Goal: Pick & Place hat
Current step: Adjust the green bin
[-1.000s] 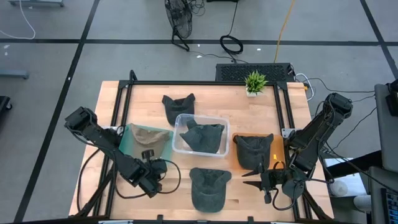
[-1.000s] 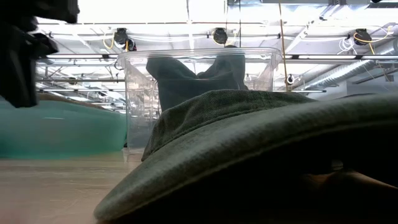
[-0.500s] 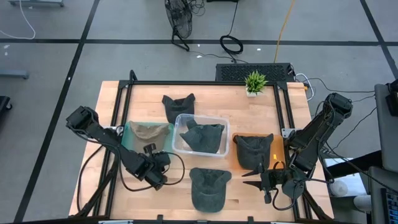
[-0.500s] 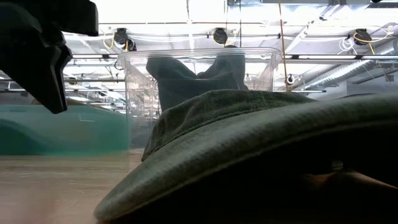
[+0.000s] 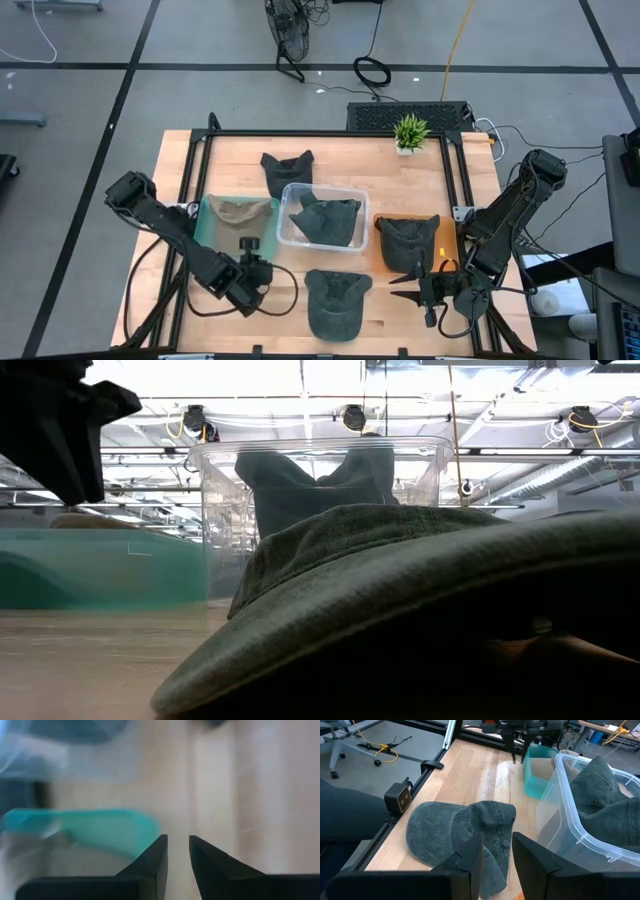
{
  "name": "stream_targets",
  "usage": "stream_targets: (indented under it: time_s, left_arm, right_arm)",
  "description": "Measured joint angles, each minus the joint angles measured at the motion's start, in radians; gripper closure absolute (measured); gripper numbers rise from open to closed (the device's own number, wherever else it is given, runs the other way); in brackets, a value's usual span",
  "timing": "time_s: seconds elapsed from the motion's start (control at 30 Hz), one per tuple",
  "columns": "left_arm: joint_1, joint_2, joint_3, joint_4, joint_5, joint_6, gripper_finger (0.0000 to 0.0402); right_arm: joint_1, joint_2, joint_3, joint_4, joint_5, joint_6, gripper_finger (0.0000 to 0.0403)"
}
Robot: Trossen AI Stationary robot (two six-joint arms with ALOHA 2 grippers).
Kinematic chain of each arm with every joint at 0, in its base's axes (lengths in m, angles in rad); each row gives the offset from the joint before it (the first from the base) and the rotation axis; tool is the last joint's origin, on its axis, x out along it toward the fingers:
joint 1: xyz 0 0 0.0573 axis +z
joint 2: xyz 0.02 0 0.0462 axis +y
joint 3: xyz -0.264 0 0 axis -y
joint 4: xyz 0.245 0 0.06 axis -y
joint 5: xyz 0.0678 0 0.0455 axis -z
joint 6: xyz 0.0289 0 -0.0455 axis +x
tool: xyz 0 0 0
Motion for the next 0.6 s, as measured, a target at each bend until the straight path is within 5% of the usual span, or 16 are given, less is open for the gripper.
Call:
stream_targets:
  time_s: [0.4, 0.6]
  left_arm:
    - [0.045, 0.000, -0.021, -0.112, -0.062, -0.124, 0.0183]
    - [0.081, 0.000, -0.071, -0.103, -0.030, -0.194, 0.0177]
  right_arm:
    - [0.001, 0.000, 0.000, 0.000, 0.000, 0.000, 0.0310]
    - [0.013, 0.000, 0.000, 0.000, 0.000, 0.001, 0.0310]
